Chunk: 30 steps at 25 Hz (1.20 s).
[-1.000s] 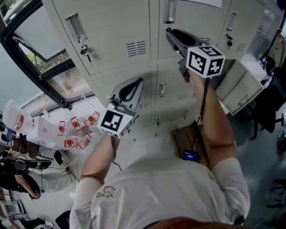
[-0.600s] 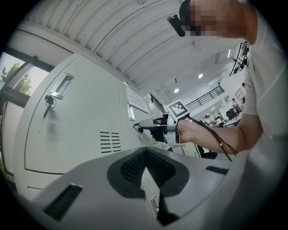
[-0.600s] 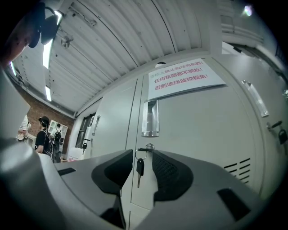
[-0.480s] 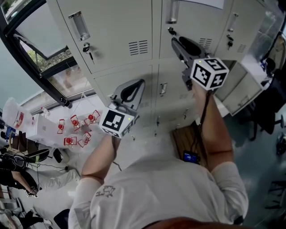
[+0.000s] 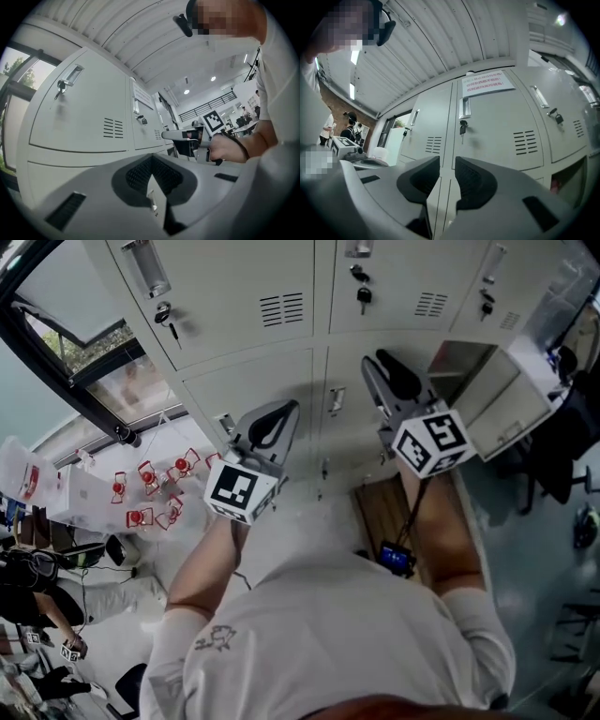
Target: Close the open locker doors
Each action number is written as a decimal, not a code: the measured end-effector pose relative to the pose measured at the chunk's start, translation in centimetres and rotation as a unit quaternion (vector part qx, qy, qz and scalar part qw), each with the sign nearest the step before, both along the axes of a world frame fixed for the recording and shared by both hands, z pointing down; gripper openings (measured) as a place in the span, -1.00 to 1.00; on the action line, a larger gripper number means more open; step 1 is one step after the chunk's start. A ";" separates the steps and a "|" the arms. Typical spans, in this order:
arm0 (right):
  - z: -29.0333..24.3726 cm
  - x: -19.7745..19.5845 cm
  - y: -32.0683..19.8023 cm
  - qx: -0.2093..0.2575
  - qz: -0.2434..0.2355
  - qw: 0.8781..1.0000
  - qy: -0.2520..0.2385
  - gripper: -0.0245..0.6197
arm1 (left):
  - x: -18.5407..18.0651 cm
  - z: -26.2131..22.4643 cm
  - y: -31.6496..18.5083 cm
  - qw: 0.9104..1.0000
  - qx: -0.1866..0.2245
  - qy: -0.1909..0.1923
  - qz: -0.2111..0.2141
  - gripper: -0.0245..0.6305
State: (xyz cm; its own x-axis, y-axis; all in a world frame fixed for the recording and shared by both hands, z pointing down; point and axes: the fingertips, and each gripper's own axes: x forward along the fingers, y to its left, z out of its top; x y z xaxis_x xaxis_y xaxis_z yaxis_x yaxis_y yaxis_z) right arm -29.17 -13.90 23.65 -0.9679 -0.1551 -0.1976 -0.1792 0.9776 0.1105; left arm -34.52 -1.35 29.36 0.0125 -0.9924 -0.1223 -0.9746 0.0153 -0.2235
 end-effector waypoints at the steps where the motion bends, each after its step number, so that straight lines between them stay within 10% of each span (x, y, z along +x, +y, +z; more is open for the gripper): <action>1: 1.0 0.3 0.5 0.005 0.001 1.000 0.003 -0.63 | 0.2 0.7 0.0 1.000 -0.005 0.004 0.002 -0.94; 7: 7.9 3.0 3.9 0.001 0.004 1.000 0.016 -0.93 | 1.1 3.7 1.2 0.999 -0.013 0.034 -0.006 -0.94; 21: 12.8 6.9 7.4 -0.007 0.009 0.999 0.052 -0.93 | 1.5 9.0 1.2 0.997 -0.053 0.063 0.000 -0.94; 30: 13.8 15.9 2.5 -0.015 0.096 0.994 0.057 -0.93 | 9.0 9.7 -4.3 0.992 -0.060 0.083 0.071 -0.94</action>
State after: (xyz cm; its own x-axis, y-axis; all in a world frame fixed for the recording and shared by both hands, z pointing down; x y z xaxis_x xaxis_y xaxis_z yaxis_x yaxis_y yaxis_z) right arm -13.25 -11.44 37.48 -0.9361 -0.3424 -0.0807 -0.3499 0.9300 0.1129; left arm -25.52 -5.66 39.06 0.1437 -0.9895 -0.0151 -0.9884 -0.1428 -0.0525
